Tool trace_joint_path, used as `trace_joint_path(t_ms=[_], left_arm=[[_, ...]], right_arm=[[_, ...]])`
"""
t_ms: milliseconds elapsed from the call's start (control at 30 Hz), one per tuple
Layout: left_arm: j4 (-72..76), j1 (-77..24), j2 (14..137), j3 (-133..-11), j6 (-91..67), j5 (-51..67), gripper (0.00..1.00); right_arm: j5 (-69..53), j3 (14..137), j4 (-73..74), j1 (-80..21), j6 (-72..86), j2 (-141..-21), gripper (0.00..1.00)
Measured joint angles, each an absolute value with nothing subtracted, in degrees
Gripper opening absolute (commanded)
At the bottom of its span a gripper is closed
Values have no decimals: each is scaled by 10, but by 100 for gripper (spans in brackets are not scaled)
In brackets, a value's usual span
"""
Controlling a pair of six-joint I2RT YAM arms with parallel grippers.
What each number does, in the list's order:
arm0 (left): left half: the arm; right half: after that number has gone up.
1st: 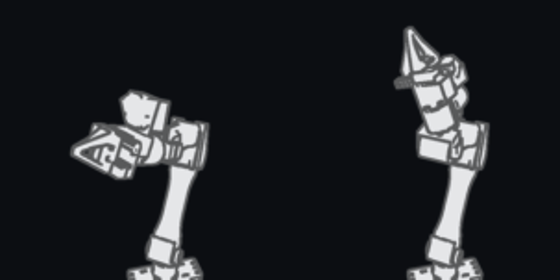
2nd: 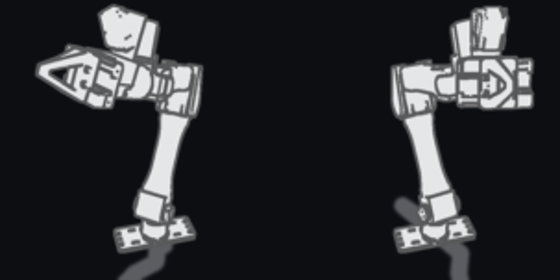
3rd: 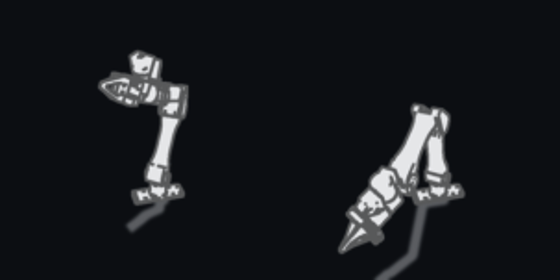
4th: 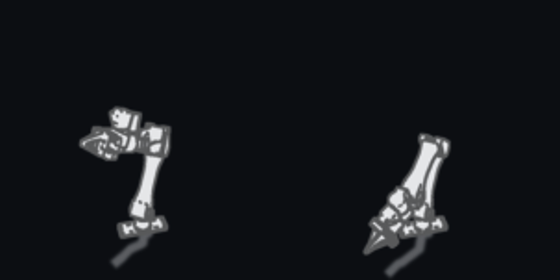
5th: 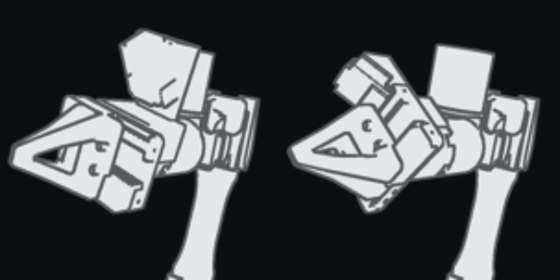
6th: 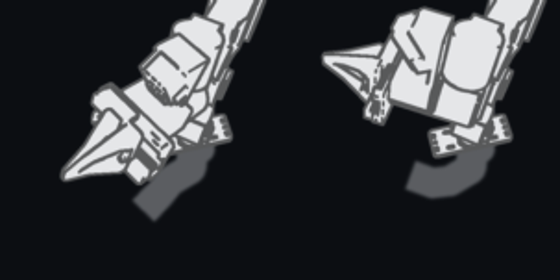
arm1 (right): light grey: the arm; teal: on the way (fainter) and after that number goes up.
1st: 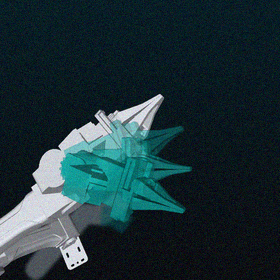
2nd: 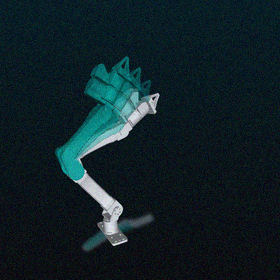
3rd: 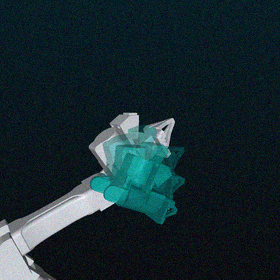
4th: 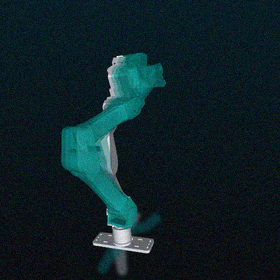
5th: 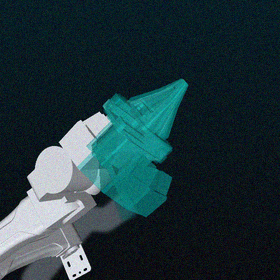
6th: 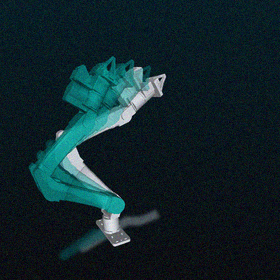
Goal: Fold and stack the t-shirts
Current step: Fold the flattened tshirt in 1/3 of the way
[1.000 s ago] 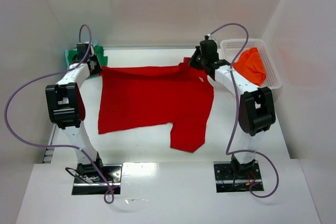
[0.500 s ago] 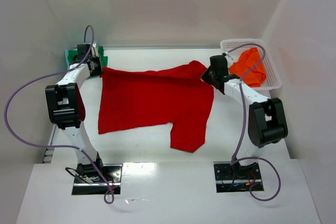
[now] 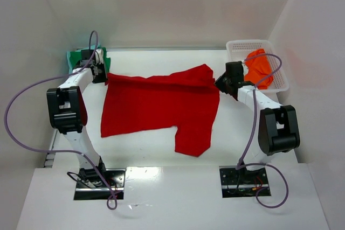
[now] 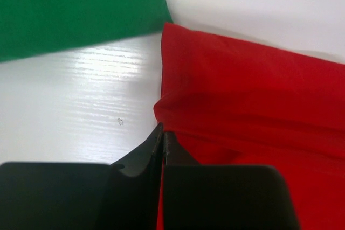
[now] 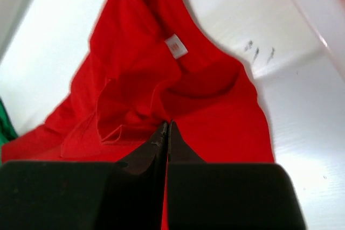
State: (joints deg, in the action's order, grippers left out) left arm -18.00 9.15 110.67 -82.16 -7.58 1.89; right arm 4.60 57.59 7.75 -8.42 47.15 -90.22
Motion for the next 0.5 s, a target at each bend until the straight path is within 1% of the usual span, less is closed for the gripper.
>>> trace_joint_path(t_ms=[500], left_arm=[[-190, 92, 1081, -758, -131, 19, 0]], right_arm=[[21, 516, 77, -86, 486, -917, 0]])
